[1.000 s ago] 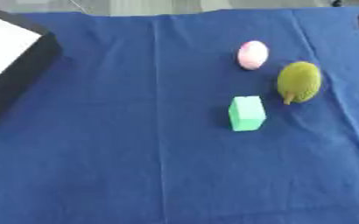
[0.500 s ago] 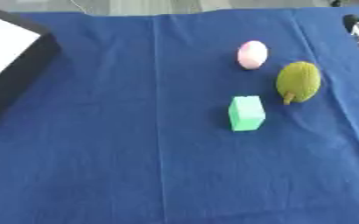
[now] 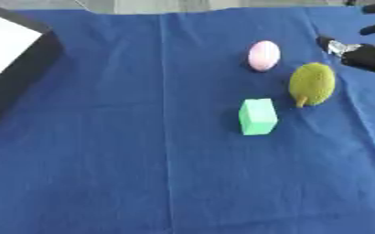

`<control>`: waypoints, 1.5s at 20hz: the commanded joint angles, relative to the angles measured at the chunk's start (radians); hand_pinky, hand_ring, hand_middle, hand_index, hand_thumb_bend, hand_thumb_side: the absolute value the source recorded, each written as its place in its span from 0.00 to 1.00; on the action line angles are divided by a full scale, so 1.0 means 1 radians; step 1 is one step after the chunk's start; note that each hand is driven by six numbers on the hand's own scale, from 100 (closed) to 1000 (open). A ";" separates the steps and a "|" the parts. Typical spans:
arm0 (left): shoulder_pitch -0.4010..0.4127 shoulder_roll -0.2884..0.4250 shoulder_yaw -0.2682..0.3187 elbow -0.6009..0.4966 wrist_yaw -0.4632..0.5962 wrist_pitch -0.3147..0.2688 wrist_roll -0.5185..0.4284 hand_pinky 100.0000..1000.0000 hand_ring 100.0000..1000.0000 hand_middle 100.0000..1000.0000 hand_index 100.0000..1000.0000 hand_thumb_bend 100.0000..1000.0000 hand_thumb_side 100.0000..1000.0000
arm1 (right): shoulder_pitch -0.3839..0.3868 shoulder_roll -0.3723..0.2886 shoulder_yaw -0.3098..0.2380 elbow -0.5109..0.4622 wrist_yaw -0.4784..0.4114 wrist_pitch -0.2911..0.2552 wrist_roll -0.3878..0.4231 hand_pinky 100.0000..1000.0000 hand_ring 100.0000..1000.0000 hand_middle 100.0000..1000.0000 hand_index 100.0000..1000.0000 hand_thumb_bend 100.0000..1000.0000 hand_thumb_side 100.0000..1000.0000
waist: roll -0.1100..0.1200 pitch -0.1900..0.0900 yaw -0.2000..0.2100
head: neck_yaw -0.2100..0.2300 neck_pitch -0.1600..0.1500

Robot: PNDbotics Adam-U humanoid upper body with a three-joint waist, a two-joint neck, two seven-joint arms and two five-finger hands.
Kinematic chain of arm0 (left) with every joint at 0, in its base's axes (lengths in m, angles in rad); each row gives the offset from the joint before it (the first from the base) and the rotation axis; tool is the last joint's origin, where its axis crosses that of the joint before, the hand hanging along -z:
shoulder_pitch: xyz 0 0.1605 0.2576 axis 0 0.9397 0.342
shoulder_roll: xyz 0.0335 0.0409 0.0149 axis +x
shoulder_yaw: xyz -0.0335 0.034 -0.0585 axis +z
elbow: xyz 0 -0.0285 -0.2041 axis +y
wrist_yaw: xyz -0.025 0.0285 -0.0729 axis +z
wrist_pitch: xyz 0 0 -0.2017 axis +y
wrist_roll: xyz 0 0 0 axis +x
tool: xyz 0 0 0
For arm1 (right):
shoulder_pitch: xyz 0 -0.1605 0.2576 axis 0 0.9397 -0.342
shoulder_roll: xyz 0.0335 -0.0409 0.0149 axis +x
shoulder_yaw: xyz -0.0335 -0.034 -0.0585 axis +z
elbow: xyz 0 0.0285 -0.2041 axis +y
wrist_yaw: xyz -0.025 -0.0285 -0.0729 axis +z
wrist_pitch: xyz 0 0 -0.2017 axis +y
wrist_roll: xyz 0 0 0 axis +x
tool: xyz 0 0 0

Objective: Pick up the objects with one hand, pass them to the other hand, and then place them into the box on the other side of the table.

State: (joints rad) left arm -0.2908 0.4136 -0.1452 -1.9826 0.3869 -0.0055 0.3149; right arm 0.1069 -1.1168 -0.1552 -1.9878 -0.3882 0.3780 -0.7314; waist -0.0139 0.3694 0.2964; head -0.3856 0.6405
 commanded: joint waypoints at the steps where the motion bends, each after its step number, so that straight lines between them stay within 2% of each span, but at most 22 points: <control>1: -0.011 0.032 0.005 -0.017 0.004 0.001 -0.003 0.71 0.49 0.51 0.71 0.04 0.76 | -0.010 -0.048 0.028 -0.012 0.028 0.145 -0.132 0.12 0.68 0.84 0.75 0.62 0.16 | -0.001 -0.024 0.001 | -0.005 0.004; 13: -0.014 0.035 -0.002 -0.017 0.006 0.004 -0.010 0.71 0.49 0.51 0.71 0.04 0.76 | -0.063 -0.092 0.102 -0.012 0.060 0.168 0.011 0.14 0.69 0.84 0.76 0.61 0.14 | -0.007 -0.029 0.012 | -0.016 0.007; 22: -0.016 0.037 -0.004 -0.017 0.005 0.005 -0.012 0.71 0.49 0.51 0.71 0.04 0.76 | -0.087 -0.111 0.127 -0.012 0.094 0.100 0.216 0.21 0.71 0.84 0.77 0.59 0.14 | -0.010 -0.027 0.016 | -0.016 0.010; 30: -0.014 0.041 -0.007 -0.017 0.005 0.008 -0.012 0.71 0.49 0.51 0.70 0.04 0.77 | -0.116 -0.147 0.133 -0.012 0.094 0.073 0.388 0.29 0.71 0.84 0.77 0.58 0.14 | -0.015 -0.030 0.013 | -0.016 0.014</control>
State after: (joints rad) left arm -0.2984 0.4232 -0.1542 -1.9826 0.3870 0.0016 0.3048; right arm -0.0017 -1.2181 -0.0128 -1.9882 -0.2953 0.4560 -0.3655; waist -0.0292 0.3680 0.3097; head -0.3988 0.6548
